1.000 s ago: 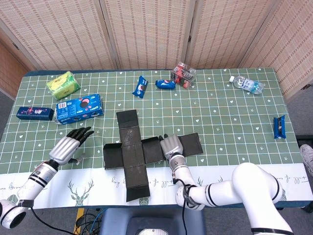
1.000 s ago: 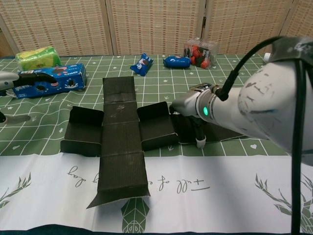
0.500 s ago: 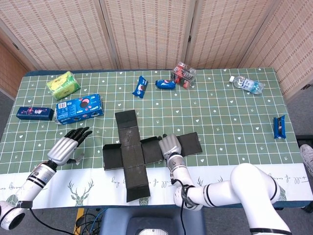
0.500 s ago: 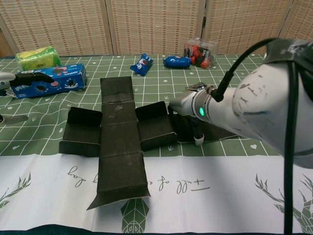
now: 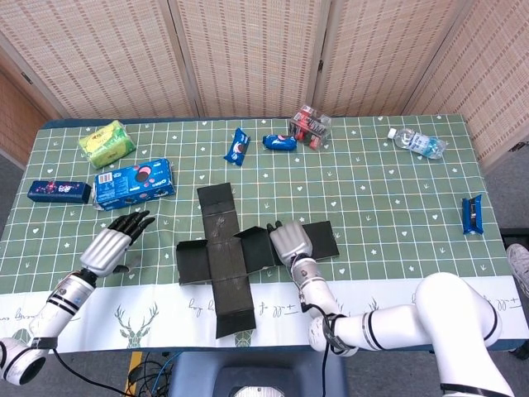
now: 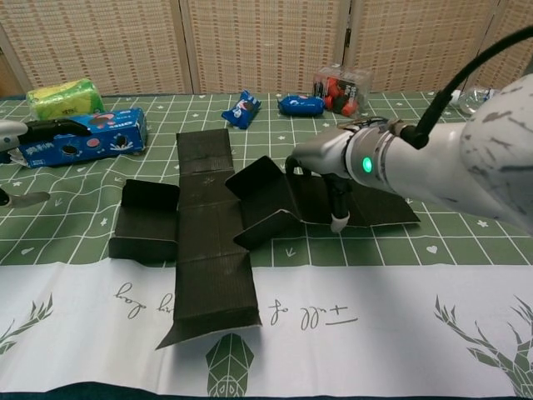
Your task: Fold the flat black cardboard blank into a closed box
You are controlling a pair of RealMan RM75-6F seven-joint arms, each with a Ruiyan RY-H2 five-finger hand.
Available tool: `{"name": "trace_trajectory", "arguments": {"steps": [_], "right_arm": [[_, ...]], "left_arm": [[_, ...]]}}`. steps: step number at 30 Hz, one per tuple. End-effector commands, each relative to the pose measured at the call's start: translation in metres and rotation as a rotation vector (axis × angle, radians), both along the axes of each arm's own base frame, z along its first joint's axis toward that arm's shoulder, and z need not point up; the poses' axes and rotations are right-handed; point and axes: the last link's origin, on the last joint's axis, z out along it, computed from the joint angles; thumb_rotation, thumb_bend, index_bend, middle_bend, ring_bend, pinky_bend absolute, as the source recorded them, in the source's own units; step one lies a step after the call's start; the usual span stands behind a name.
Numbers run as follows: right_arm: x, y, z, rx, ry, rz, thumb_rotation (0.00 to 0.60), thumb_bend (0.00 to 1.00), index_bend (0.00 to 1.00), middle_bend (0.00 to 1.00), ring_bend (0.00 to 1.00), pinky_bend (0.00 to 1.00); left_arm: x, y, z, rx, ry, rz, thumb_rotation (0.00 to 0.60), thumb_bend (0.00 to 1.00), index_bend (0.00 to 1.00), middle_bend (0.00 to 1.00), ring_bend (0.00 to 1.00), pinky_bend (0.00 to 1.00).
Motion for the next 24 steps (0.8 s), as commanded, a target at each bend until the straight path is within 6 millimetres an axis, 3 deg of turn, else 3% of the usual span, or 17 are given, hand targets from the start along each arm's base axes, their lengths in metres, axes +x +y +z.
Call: {"name": "trace_trajectory", "arguments": {"steps": [1,5,8,15,24], "right_arm": [[-0.005,0.001,0.003,0.002,-0.014,0.012,0.600,0.43,0.27,0.34,0.61,0.69],[-0.009,0.002,0.004,-0.001,-0.027,0.024,0.600,0.43,0.27,0.34,0.61,0.69],[-0.013,0.002,0.004,0.000,-0.034,0.026,0.600,0.43,0.27,0.34,0.61,0.69],[-0.018,0.001,0.007,-0.008,-0.053,0.029,0.600,0.43,0.27,0.34,0.61,0.69],[-0.025,0.001,0.007,-0.010,-0.070,0.026,0.600,0.43,0.27,0.34,0.61,0.69]], "left_arm": [[-0.003,0.006,-0.009,0.012,-0.006,-0.019,0.600,0.35,0.14,0.02,0.16,0.18],[-0.006,0.011,-0.019,0.026,0.031,-0.085,0.600,0.35,0.17,0.09,0.36,0.33],[-0.010,0.014,-0.027,0.027,0.091,-0.143,0.600,0.35,0.15,0.09,0.47,0.35],[-0.007,0.012,-0.050,0.000,0.109,-0.183,0.600,0.22,0.01,0.00,0.49,0.35],[0.018,0.009,-0.068,-0.012,-0.009,-0.219,0.600,0.17,0.00,0.00,0.49,0.35]]}}
